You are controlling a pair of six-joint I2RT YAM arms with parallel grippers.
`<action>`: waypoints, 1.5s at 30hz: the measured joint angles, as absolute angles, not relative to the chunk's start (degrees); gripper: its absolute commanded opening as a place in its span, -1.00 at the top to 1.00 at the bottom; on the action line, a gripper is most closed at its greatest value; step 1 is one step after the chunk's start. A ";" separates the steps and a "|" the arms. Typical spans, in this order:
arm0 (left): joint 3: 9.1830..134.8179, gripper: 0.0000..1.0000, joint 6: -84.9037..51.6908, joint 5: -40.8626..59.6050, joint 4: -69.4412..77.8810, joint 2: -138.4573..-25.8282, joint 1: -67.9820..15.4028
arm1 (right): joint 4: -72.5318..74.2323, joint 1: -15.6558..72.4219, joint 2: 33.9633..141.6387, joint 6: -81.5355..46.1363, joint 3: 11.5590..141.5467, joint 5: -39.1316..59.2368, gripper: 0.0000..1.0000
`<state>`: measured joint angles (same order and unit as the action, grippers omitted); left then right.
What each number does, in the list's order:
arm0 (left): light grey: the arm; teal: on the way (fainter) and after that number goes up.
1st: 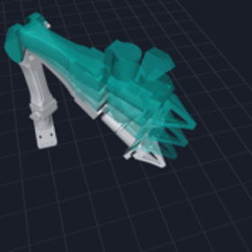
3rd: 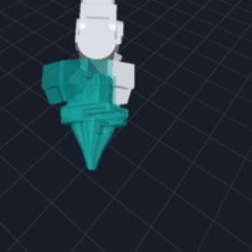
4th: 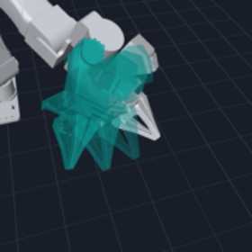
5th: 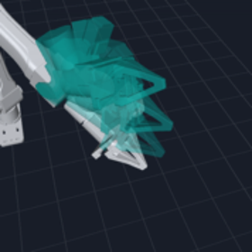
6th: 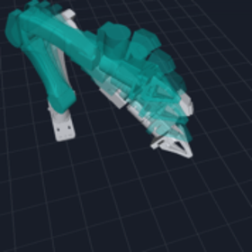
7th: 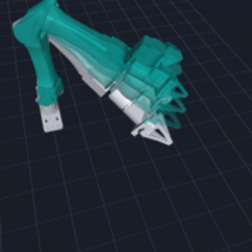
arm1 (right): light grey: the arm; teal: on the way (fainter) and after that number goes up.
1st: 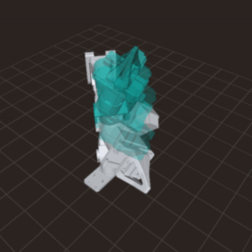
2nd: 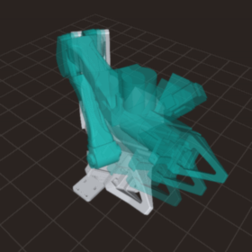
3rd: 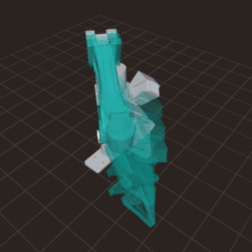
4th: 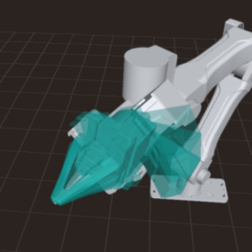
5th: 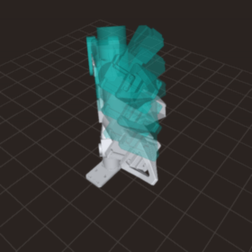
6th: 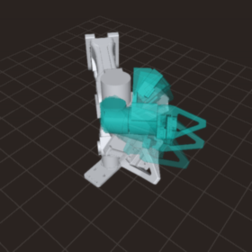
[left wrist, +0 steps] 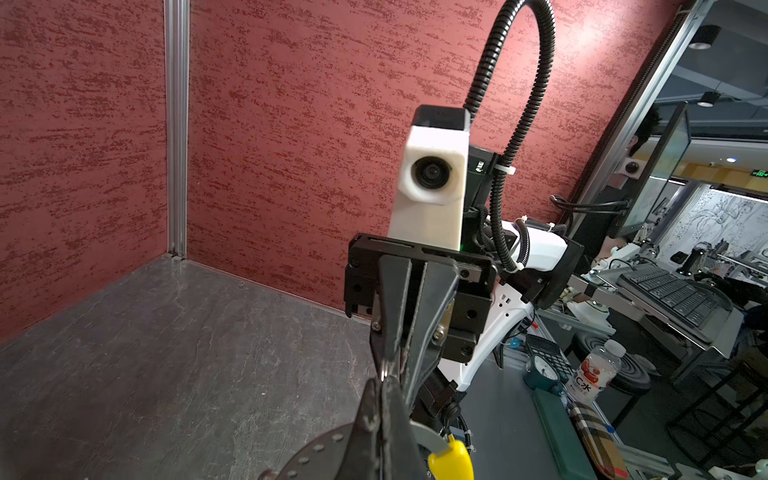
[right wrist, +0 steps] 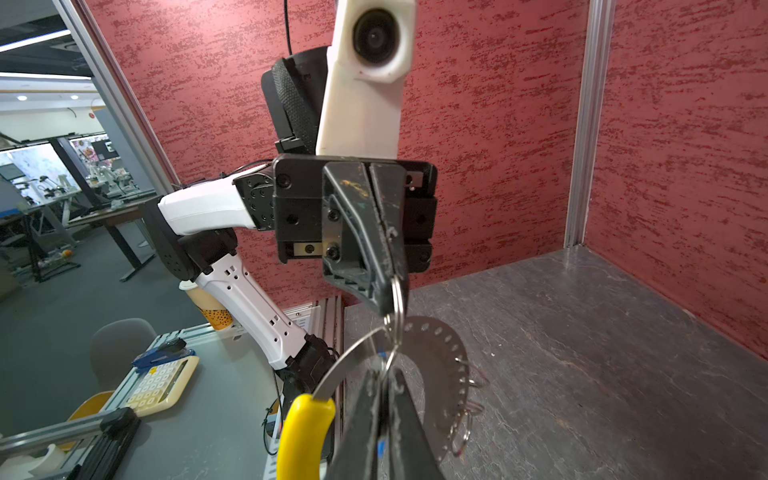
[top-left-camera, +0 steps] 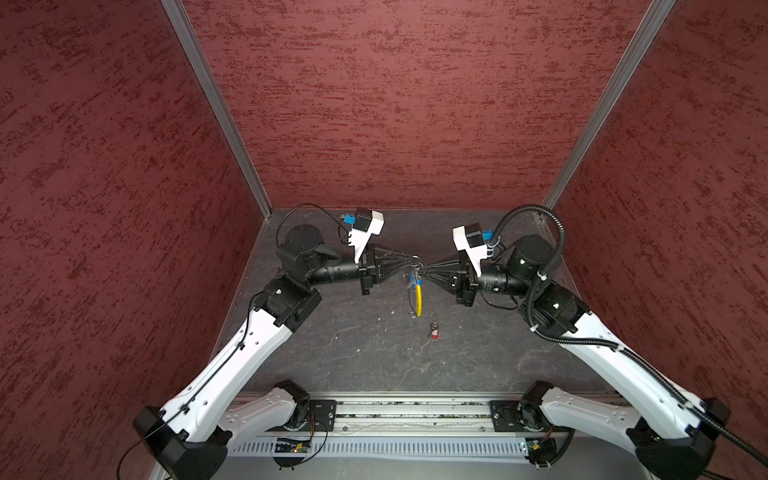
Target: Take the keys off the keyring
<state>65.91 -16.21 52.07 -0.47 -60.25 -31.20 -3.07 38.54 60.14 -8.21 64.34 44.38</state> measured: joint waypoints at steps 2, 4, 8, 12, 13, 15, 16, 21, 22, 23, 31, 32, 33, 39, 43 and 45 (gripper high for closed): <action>65.30 1.00 -17.41 52.53 0.93 -60.23 -30.70 | -3.27 38.70 60.14 -7.75 64.34 44.29 1.00; 64.53 1.00 -18.94 53.25 2.74 -60.23 -30.17 | -3.36 38.81 60.23 -7.46 64.42 44.16 1.00; 63.09 1.00 -22.35 54.92 6.61 -60.23 -29.06 | -3.73 38.92 60.88 -6.83 64.99 44.03 1.00; 62.22 1.00 -24.99 56.58 9.50 -60.31 -28.49 | -3.97 39.05 61.36 -6.39 65.17 44.16 1.00; 61.95 1.00 -25.54 56.88 10.26 -60.34 -28.45 | -4.01 39.11 61.54 -6.37 65.23 44.31 1.00; 61.73 1.00 -26.39 57.43 10.98 -60.34 -28.38 | -4.10 39.22 61.95 -6.37 65.32 44.60 1.00; 61.69 1.00 -26.79 57.69 11.20 -60.36 -28.27 | -4.08 39.22 62.17 -6.39 65.39 44.80 1.00; 61.69 1.00 -28.10 58.39 11.88 -60.60 -28.18 | -3.66 39.24 63.05 -6.72 65.71 46.04 1.00; 61.69 1.00 -28.32 58.54 12.12 -60.75 -28.18 | -3.51 39.24 63.13 -6.85 65.71 46.19 1.00; 61.69 1.00 -28.56 58.70 12.47 -60.86 -28.18 | -3.44 39.24 63.20 -7.05 65.71 46.30 1.00; 61.78 1.00 -27.27 59.11 11.77 -60.64 -28.12 | -7.49 39.33 62.11 -6.55 66.15 43.94 0.25; 61.84 1.00 -27.03 59.11 11.73 -60.38 -28.12 | -8.32 39.33 61.65 -6.44 66.15 43.13 0.15; 61.87 1.00 -26.81 59.11 11.73 -60.10 -28.12 | -8.78 39.33 61.19 -6.46 66.15 42.57 0.12; 61.95 1.00 -26.06 58.96 11.64 -59.42 -28.32 | -5.56 39.33 59.68 -10.28 66.94 40.88 0.04; 61.95 1.00 -25.82 58.11 11.60 -59.09 -28.67 | 1.56 39.33 59.72 -15.07 65.65 39.75 0.02; 61.95 1.00 -25.65 57.78 11.62 -58.89 -28.73 | 4.54 39.33 60.27 -17.19 65.23 39.77 0.04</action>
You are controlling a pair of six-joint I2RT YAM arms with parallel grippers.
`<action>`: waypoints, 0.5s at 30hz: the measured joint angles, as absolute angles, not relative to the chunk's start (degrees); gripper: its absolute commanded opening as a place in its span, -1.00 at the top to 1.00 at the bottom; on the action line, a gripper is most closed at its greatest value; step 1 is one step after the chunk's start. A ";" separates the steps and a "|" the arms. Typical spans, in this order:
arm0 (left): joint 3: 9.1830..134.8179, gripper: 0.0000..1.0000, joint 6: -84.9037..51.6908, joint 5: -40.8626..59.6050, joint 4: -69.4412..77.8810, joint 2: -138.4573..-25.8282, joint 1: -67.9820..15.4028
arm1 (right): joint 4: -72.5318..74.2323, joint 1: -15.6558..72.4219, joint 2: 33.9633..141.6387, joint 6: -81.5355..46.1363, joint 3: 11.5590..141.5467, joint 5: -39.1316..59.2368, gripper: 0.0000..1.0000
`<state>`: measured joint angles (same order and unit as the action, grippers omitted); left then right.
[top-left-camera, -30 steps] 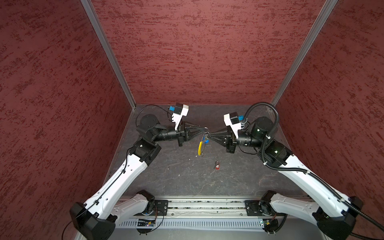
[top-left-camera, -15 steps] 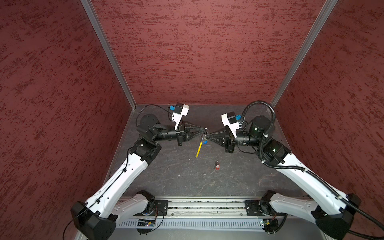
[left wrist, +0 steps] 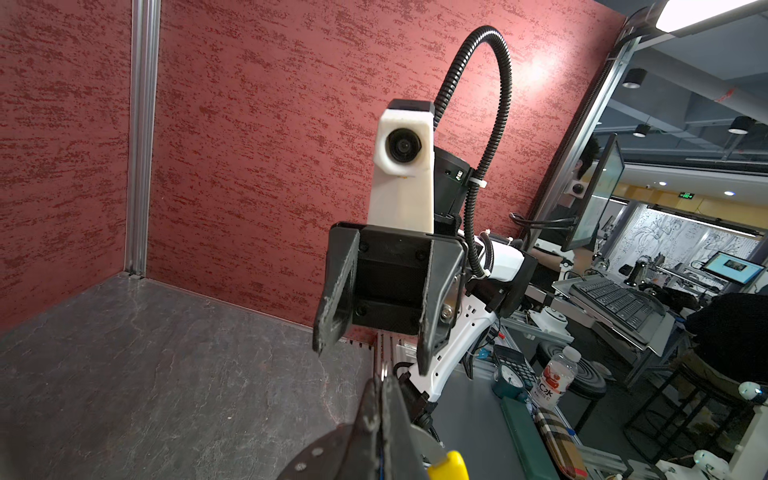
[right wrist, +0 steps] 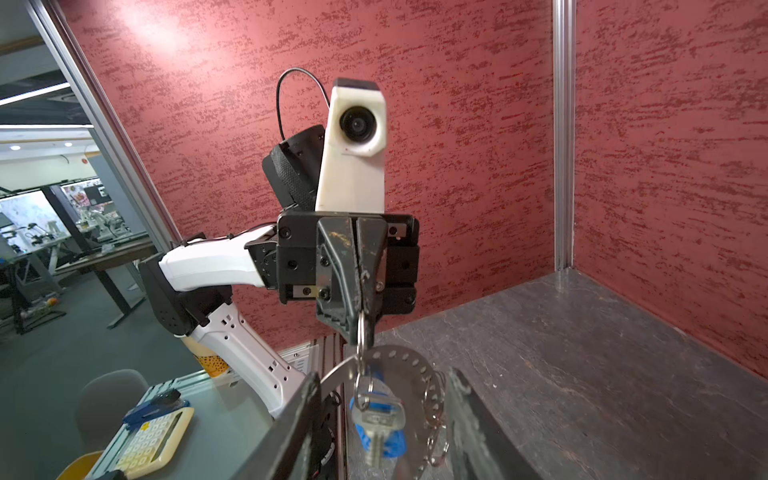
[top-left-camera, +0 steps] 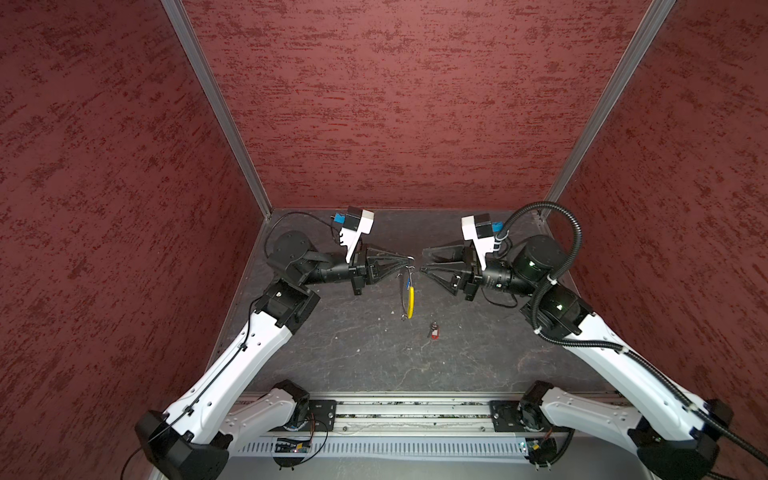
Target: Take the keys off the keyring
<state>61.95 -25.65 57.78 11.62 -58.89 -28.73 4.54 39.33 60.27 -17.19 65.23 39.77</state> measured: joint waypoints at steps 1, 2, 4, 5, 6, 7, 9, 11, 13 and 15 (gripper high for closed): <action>61.95 1.00 -25.63 57.60 11.62 -58.85 -28.84 | 5.96 39.33 60.73 -18.37 65.19 39.83 0.08; 61.95 1.00 -25.61 57.39 11.62 -58.85 -28.88 | 7.25 39.33 61.21 -19.29 65.19 40.01 0.12; 61.95 1.00 -25.58 56.88 11.62 -58.85 -28.93 | 9.54 39.35 62.37 -21.02 65.17 40.69 0.19; 61.95 1.00 -25.56 56.69 11.62 -58.85 -28.93 | 10.31 39.35 62.87 -21.82 65.17 41.10 0.21; 61.95 1.00 -25.45 56.51 11.62 -58.85 -28.93 | 11.11 39.40 63.37 -22.52 65.12 41.63 0.25; 61.95 1.00 -25.41 56.42 11.62 -58.83 -28.93 | 11.79 39.55 63.77 -23.05 65.06 42.15 0.31; 61.95 1.00 -25.41 56.27 11.60 -58.83 -28.93 | 12.40 39.68 64.29 -23.90 64.95 42.72 0.42; 61.95 1.00 -25.41 55.99 11.62 -58.83 -28.93 | 12.69 39.81 64.42 -24.34 64.75 43.29 0.46; 61.95 1.00 -25.39 55.55 11.62 -58.81 -28.93 | 12.73 39.99 64.42 -24.67 64.64 43.62 0.49; 61.95 1.00 -25.39 55.22 11.62 -58.81 -28.93 | 13.06 40.10 64.42 -24.82 64.40 43.92 0.51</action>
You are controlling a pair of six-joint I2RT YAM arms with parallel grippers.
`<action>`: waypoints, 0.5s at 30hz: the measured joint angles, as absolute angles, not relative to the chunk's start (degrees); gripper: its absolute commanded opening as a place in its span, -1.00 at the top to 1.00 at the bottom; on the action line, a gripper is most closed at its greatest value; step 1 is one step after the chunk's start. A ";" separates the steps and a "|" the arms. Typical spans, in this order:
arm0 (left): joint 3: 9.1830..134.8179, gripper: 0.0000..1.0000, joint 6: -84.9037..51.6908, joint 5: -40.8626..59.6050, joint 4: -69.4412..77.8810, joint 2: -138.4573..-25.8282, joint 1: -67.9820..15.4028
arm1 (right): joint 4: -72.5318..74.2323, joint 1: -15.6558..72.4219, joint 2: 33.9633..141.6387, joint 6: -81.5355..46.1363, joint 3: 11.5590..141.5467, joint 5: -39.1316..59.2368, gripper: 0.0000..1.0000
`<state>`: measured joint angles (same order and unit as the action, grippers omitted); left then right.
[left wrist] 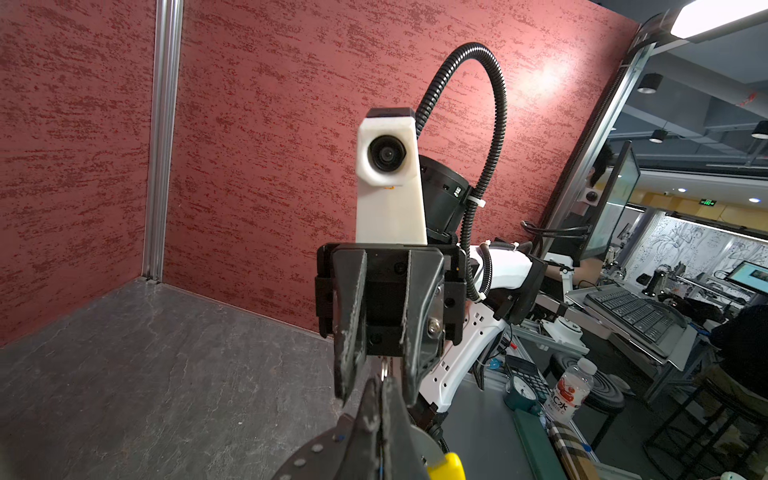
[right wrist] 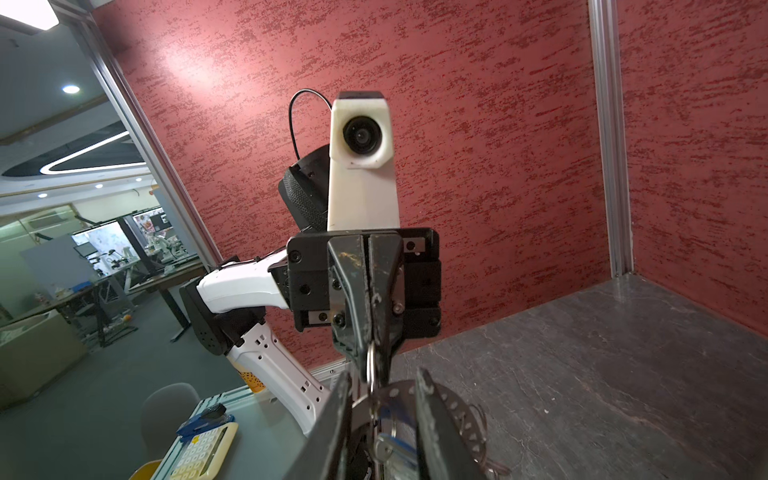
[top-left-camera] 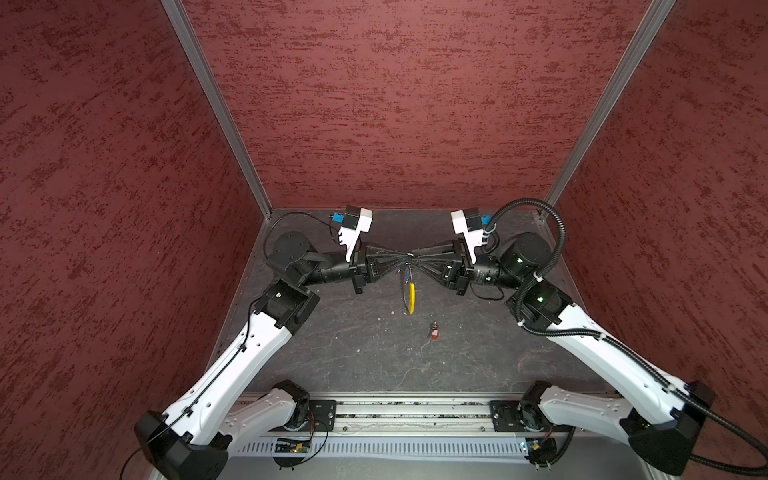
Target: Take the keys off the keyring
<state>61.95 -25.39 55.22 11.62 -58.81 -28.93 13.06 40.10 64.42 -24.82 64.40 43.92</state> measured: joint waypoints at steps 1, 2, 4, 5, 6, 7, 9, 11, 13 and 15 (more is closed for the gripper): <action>61.95 1.00 -25.39 55.16 11.62 -58.81 -28.93 | 13.15 40.14 64.42 -24.86 64.25 44.16 0.52; 61.95 1.00 -25.39 55.13 11.62 -58.81 -28.93 | 13.28 40.25 64.42 -24.88 64.03 44.38 0.54; 61.95 1.00 -25.41 55.13 11.68 -58.81 -28.93 | 13.30 40.51 64.49 -24.91 63.72 44.80 0.60; 61.95 1.00 -25.43 55.16 11.77 -58.81 -28.93 | 13.30 40.66 64.60 -24.88 63.68 44.95 0.63; 61.95 1.00 -25.45 55.16 11.97 -58.81 -28.93 | 13.30 40.77 64.71 -24.86 63.68 45.04 0.64; 61.95 1.00 -25.45 55.18 12.08 -58.81 -28.93 | 13.32 40.82 64.79 -24.86 63.68 45.06 0.64; 61.95 1.00 -25.56 55.22 12.47 -58.83 -28.93 | 13.32 40.84 64.88 -24.84 63.68 45.10 0.65; 61.95 1.00 -25.71 55.29 12.86 -58.83 -28.93 | 13.32 40.84 64.88 -24.82 63.68 45.10 0.71; 61.95 1.00 -25.87 55.42 13.13 -58.83 -28.93 | 13.37 40.84 64.90 -24.80 63.68 45.17 0.83; 61.95 1.00 -26.09 55.51 13.13 -58.85 -28.93 | 13.45 40.86 64.90 -24.64 63.68 45.21 0.95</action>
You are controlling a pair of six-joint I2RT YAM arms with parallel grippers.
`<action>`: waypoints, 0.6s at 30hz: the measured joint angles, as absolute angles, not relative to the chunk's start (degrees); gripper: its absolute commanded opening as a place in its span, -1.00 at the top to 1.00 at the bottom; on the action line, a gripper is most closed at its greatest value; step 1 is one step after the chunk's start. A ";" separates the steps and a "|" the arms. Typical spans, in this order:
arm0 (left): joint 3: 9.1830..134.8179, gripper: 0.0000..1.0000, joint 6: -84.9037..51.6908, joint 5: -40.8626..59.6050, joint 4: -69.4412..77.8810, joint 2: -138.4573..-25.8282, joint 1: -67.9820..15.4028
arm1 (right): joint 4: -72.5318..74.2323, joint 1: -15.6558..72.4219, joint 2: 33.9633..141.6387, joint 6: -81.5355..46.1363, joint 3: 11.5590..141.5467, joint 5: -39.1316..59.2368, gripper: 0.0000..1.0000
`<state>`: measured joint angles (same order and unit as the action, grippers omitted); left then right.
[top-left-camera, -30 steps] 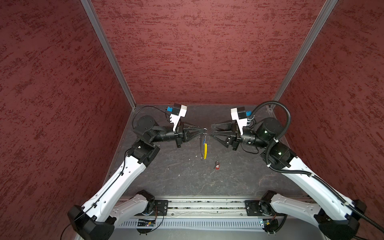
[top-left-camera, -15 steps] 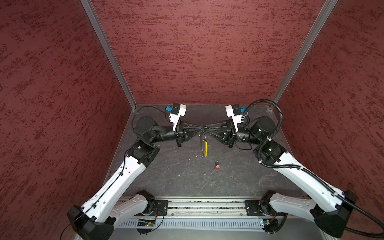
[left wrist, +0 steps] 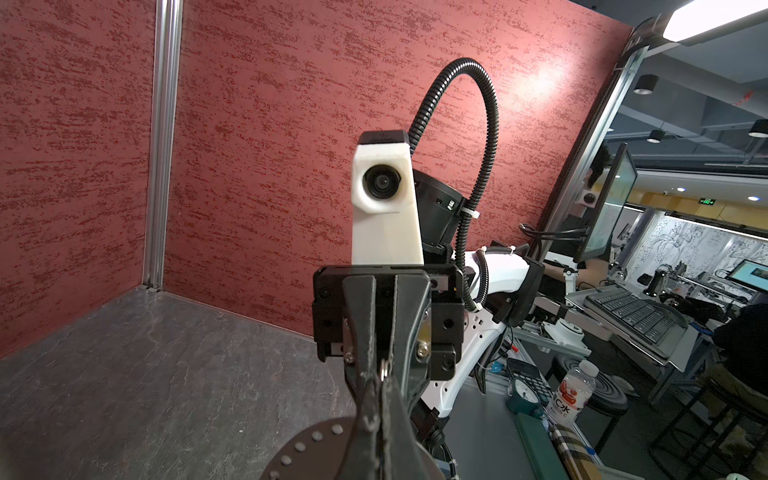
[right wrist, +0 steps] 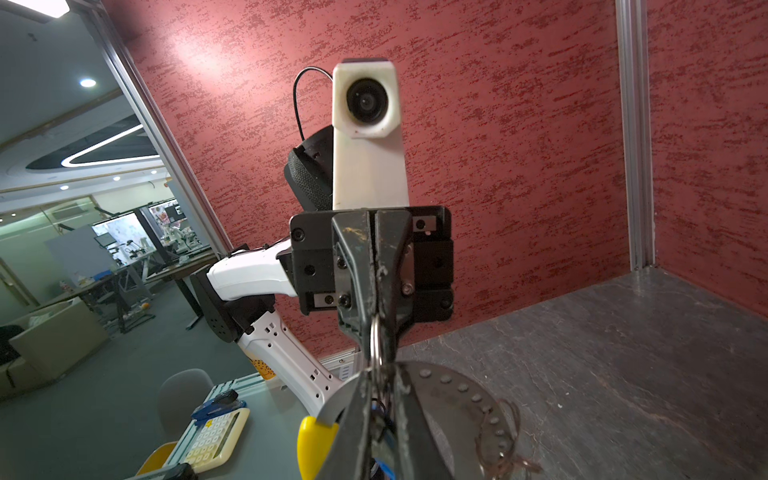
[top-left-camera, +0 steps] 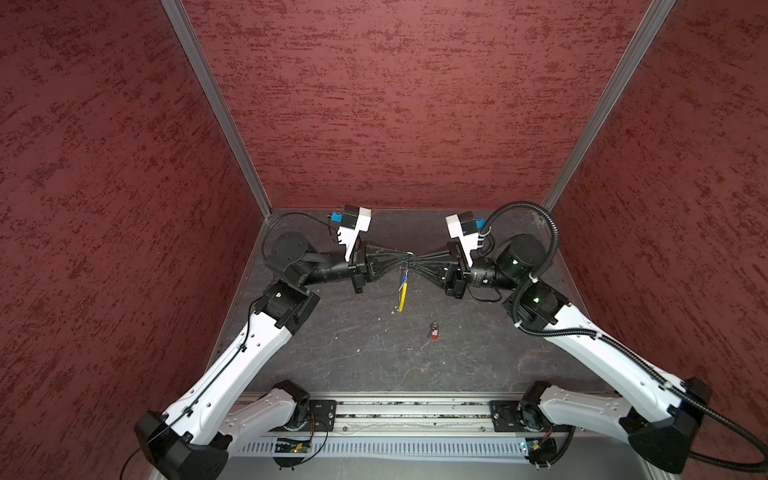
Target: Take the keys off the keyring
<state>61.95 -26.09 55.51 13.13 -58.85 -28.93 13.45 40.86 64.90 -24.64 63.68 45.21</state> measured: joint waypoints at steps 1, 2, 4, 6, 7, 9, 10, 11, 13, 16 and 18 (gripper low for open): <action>61.95 1.00 -26.17 55.46 13.17 -58.85 -28.93 | 13.47 40.88 64.90 -24.60 63.68 45.21 1.00; 61.93 1.00 -26.22 55.51 13.19 -58.85 -28.93 | 13.47 40.88 64.90 -24.62 63.68 45.21 1.00; 61.95 1.00 -26.33 55.48 13.19 -58.85 -28.93 | 13.39 40.88 64.88 -24.43 63.68 45.21 1.00; 61.95 0.86 -26.33 55.51 12.86 -58.85 -28.93 | 12.71 40.88 64.88 -24.03 63.81 45.21 1.00; 61.93 0.64 -26.17 55.51 12.40 -58.85 -28.86 | 11.70 40.88 64.82 -23.55 64.07 45.19 1.00; 61.95 0.24 -26.39 55.66 11.55 -58.83 -28.58 | 8.03 40.88 64.79 -22.09 64.93 44.95 1.00; 62.04 0.13 -26.30 55.92 10.87 -58.78 -28.32 | 5.30 40.91 64.79 -20.99 65.67 44.77 1.00; 62.22 0.09 -26.26 56.18 9.98 -58.78 -27.92 | 2.11 40.91 64.79 -19.68 66.74 44.69 1.00; 62.81 0.08 -26.06 57.08 7.38 -58.70 -26.81 | -4.16 40.91 64.95 -16.99 69.58 44.66 1.00; 65.32 0.12 -24.34 58.46 1.21 -58.67 -25.47 | -14.02 40.91 65.76 -12.14 75.75 44.64 1.00; 68.27 0.17 -21.65 59.16 -4.73 -58.83 -25.17 | -20.16 40.91 66.78 -8.95 80.01 44.66 1.00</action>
<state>68.27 -21.65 59.16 -4.73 -58.83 -25.17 -20.16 40.91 66.78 -8.95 80.01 44.66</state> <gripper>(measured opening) 0.434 0.045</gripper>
